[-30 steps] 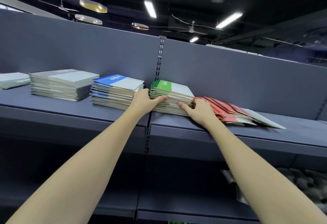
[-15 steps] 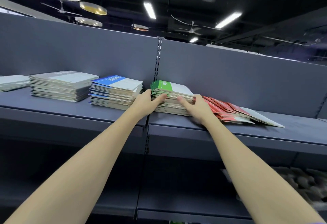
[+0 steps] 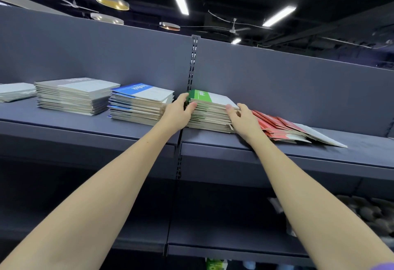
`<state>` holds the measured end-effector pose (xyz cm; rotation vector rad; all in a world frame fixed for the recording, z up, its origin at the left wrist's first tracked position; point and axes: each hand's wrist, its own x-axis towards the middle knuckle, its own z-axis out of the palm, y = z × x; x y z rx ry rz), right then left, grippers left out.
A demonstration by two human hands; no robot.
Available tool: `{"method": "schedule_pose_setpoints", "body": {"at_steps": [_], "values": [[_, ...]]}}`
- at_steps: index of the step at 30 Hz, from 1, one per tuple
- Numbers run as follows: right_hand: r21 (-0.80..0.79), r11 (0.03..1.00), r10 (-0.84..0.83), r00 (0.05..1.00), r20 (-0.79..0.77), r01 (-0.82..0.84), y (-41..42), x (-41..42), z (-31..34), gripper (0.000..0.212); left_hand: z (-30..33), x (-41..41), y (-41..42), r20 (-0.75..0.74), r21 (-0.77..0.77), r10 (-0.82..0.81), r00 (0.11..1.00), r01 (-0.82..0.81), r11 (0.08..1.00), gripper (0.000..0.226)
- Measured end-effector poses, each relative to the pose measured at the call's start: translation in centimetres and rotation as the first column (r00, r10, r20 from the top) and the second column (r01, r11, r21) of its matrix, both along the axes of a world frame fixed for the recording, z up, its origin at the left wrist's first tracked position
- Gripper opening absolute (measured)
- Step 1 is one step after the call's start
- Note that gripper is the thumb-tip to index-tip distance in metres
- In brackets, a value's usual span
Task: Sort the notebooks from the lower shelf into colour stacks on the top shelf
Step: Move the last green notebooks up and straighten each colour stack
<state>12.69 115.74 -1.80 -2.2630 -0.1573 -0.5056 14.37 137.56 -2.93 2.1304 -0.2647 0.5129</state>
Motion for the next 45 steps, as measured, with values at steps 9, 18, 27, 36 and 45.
{"method": "schedule_pose_setpoints", "body": {"at_steps": [9,18,27,36,45], "values": [[0.145,0.987,0.078,0.997,-0.026,-0.073,0.1,1.1,0.0,0.058,1.5,0.9,-1.3,-0.177,-0.289,-0.127,0.976,0.071,0.955,0.057],[0.158,0.972,0.179,0.984,-0.017,-0.174,-0.2,1.1,-0.3,0.045,1.7,-0.2,-1.2,-0.187,-0.322,-0.051,0.981,-0.012,0.947,0.045],[-0.047,0.989,0.138,0.99,-0.014,-0.138,0.1,1.1,-0.4,0.062,0.5,2.0,-0.9,0.007,-0.215,-0.069,0.998,0.069,0.974,0.029],[-0.073,0.992,0.103,0.994,0.039,-0.1,0.1,-0.7,-0.3,0.055,0.0,0.7,-1.1,0.249,0.135,-0.066,0.966,0.033,0.99,0.039],[0.071,0.997,0.014,1.0,0.006,-0.015,-0.4,-0.3,-0.1,0.061,0.1,0.2,-1.3,0.311,0.132,-0.031,0.95,-0.011,0.991,0.05]]}}
